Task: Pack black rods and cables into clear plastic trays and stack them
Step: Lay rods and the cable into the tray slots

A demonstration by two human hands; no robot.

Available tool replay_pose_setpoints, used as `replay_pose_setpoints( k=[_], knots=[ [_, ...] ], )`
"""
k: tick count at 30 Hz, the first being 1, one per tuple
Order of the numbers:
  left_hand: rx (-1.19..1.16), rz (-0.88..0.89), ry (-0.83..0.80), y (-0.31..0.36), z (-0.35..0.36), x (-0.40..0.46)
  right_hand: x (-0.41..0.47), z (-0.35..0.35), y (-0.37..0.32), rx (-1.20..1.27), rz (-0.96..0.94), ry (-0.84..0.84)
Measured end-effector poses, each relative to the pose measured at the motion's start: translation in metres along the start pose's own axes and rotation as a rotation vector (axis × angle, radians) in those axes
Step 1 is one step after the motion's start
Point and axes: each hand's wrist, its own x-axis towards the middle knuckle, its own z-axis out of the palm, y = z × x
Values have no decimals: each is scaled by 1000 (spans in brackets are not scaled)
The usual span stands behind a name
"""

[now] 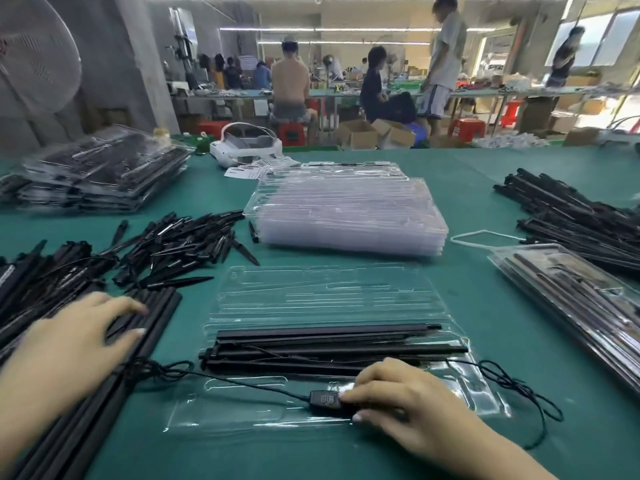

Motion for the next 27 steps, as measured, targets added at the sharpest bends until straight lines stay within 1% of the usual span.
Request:
replay_pose_setpoints(
  k=[1, 2, 5, 6, 8, 9, 11, 13, 15, 20, 22, 25, 27],
  knots=[
    [-40, 53, -8, 29, -6, -9, 2, 1, 2, 35, 42, -14],
    [-80, 157, -21, 50, -5, -16, 5, -1, 2, 37, 71, -14],
    [-258, 401, -226, 101, 9, -34, 13, 0, 6, -11, 46, -63],
    [-254, 496, -281, 113, 18, -41, 16, 0, 4, -33, 15, -79],
    [-150, 655, -276, 133, 34, -50, 20, -6, 4, -114, -50, -132],
    [-147, 708, -251, 138, 40, -53, 22, -9, 4, -178, -103, -149],
    [-153, 737, -254, 142, 46, -55, 25, -13, 2, -276, -169, -172],
    [-102, 752, -198, 140, 51, -55, 26, -13, 4, -314, -213, -168],
    [-85, 775, -169, 139, 54, -56, 25, -11, 5, -313, -220, -168],
    [-57, 792, -166, 138, 52, -53, 22, -7, 9, -299, -231, -136],
    [-46, 806, -108, 136, 58, -52, 21, -4, 11, -286, -214, -113],
    [-42, 775, -93, 141, 62, -49, 20, 1, 11, -280, -212, -70],
    [-23, 813, -50, 144, 64, -49, 21, 3, 10, -279, -219, -51]
  ],
)
